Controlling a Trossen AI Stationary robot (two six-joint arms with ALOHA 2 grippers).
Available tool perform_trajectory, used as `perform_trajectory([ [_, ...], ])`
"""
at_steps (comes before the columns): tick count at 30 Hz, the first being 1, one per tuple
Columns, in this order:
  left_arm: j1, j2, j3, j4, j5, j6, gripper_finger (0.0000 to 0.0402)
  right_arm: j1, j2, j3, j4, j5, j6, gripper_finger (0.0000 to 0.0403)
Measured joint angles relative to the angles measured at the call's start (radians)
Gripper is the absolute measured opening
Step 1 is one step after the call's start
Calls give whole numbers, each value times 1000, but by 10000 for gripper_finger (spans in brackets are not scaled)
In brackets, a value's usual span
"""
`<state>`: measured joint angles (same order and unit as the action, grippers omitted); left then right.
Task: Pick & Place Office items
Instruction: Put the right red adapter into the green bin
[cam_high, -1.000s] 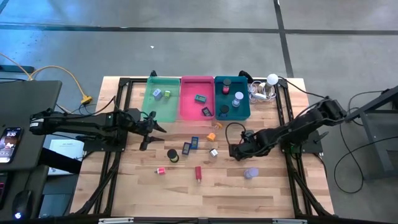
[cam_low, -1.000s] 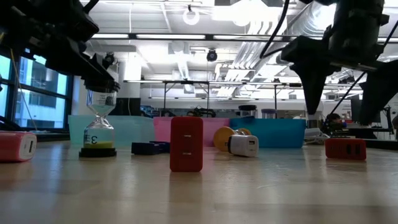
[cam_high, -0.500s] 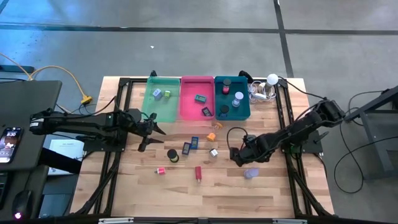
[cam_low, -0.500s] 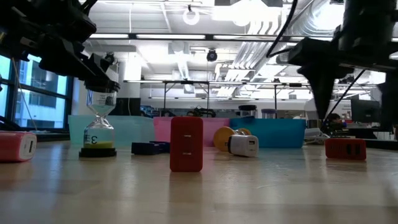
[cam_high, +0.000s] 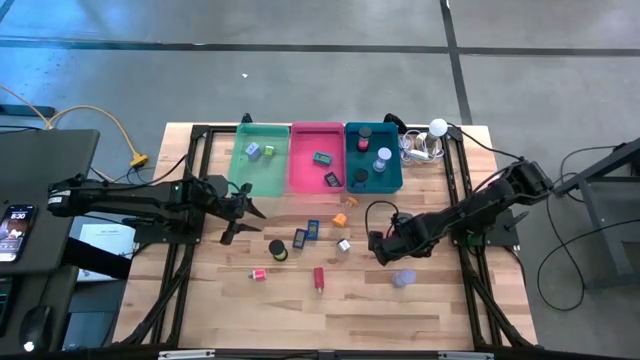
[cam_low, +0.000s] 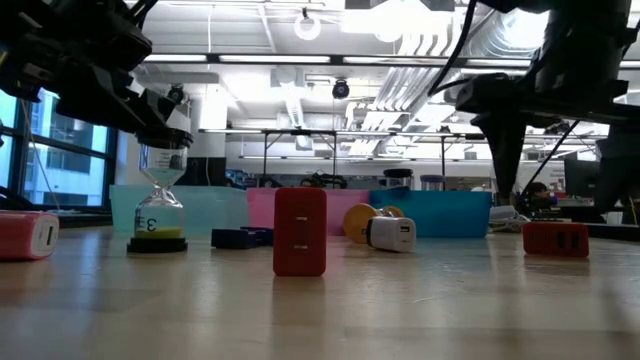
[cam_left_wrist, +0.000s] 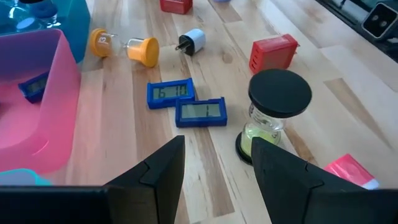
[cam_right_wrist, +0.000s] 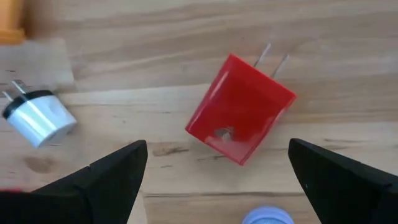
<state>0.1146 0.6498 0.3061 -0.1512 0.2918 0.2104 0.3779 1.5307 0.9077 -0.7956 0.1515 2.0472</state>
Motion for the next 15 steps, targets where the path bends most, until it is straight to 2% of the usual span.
perform_trajectory([
  [4,0,0,0,-3,3,0,177,18,0,0,0,51,23,381],
  [15,0,0,0,-14,5,2,177,28,51,-1,-10,46,49,381],
])
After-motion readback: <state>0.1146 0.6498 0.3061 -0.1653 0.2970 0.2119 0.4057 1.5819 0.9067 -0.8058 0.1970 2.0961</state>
